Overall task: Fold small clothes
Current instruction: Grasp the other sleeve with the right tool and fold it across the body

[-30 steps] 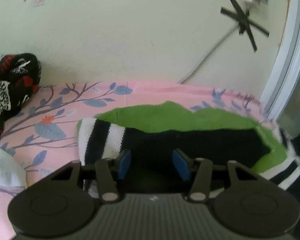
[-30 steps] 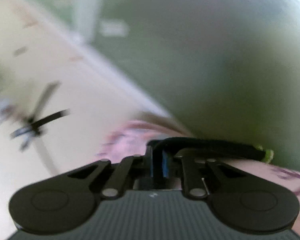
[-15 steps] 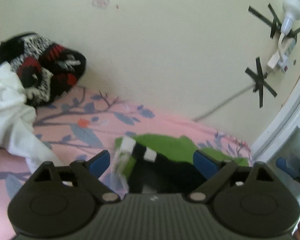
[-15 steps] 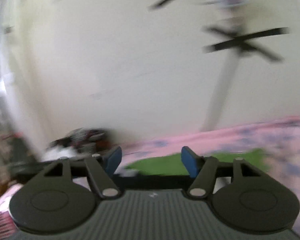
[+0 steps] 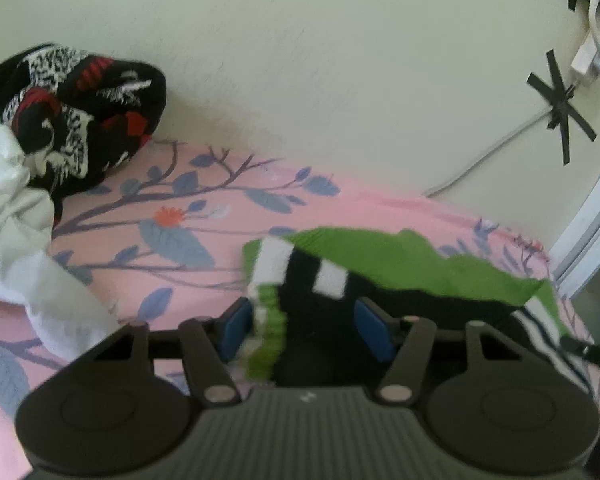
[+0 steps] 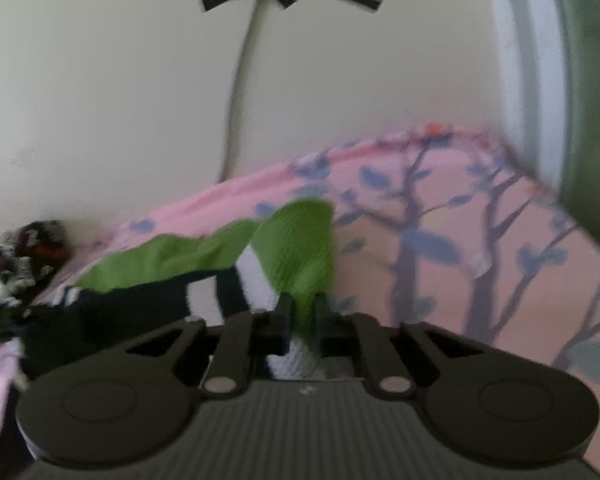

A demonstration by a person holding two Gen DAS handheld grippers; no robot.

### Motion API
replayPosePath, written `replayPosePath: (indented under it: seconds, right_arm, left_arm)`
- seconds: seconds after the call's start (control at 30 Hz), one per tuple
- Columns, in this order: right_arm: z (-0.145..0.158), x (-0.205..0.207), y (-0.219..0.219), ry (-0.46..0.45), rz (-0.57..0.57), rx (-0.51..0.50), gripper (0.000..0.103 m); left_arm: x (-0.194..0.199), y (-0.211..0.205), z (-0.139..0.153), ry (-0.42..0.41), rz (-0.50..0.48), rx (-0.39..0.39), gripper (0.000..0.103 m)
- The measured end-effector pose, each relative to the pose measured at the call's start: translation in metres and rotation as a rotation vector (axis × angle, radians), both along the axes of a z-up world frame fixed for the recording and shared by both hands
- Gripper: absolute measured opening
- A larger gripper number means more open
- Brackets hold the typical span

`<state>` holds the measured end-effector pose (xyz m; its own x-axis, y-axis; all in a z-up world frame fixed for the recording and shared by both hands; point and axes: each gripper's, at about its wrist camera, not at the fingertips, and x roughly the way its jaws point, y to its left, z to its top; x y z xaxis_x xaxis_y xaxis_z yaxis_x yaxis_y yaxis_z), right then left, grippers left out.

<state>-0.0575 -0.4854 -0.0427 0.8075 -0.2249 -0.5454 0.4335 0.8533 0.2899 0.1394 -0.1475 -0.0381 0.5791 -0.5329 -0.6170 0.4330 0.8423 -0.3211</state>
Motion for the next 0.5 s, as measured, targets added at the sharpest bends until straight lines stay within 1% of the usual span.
replayPosePath:
  seconds: [0.03,0.1,0.17,0.2,0.27,0.3,0.33,0.37,0.4,0.43,0.47,0.5]
  right_arm:
    - [-0.001,-0.004,-0.006,0.006,-0.053,-0.005,0.000]
    - [-0.005,-0.006,-0.019,0.039,-0.193,-0.062,0.000]
    - [-0.006,-0.014,-0.025,0.017,-0.198,0.000,0.000]
    - [-0.005,-0.017,-0.024,0.016,-0.186,0.006,0.000]
    - [0.001,-0.025,-0.015,0.001,-0.169,-0.012,0.001]
    - [0.008,-0.027,-0.008,-0.013,-0.141,-0.014,0.010]
    - [0.014,-0.025,-0.005,-0.021,-0.107,-0.009,0.048]
    - [0.017,-0.021,0.001,-0.012,-0.084,-0.011,0.081]
    - [0.020,-0.016,0.006,-0.019,-0.047,-0.025,0.084]
    - [0.021,-0.009,0.011,-0.028,-0.012,-0.046,0.084]
    - [0.021,0.001,0.015,-0.011,0.009,-0.062,0.084]
    - [0.020,0.014,0.016,0.011,0.023,-0.074,0.084]
  left_arm:
    - [0.000,0.000,-0.004,0.006,0.000,0.004,0.058]
    - [-0.002,0.000,-0.006,-0.009,0.001,0.008,0.058]
    - [-0.003,-0.001,-0.006,-0.016,-0.001,0.016,0.059]
    - [-0.003,-0.001,-0.006,-0.016,0.000,0.016,0.061]
    - [-0.003,0.005,-0.004,-0.008,0.013,-0.003,0.068]
    - [-0.004,0.010,-0.002,-0.006,0.024,-0.025,0.068]
    - [-0.003,0.016,0.000,-0.001,0.035,-0.057,0.068]
    - [-0.002,0.020,0.002,0.004,0.043,-0.082,0.068]
    - [-0.001,0.023,0.004,0.006,0.052,-0.100,0.066]
    - [0.000,0.024,0.006,0.005,0.060,-0.102,0.063]
    - [0.000,0.024,0.007,0.001,0.059,-0.099,0.052]
    - [0.001,0.021,0.007,0.003,0.052,-0.095,0.044]
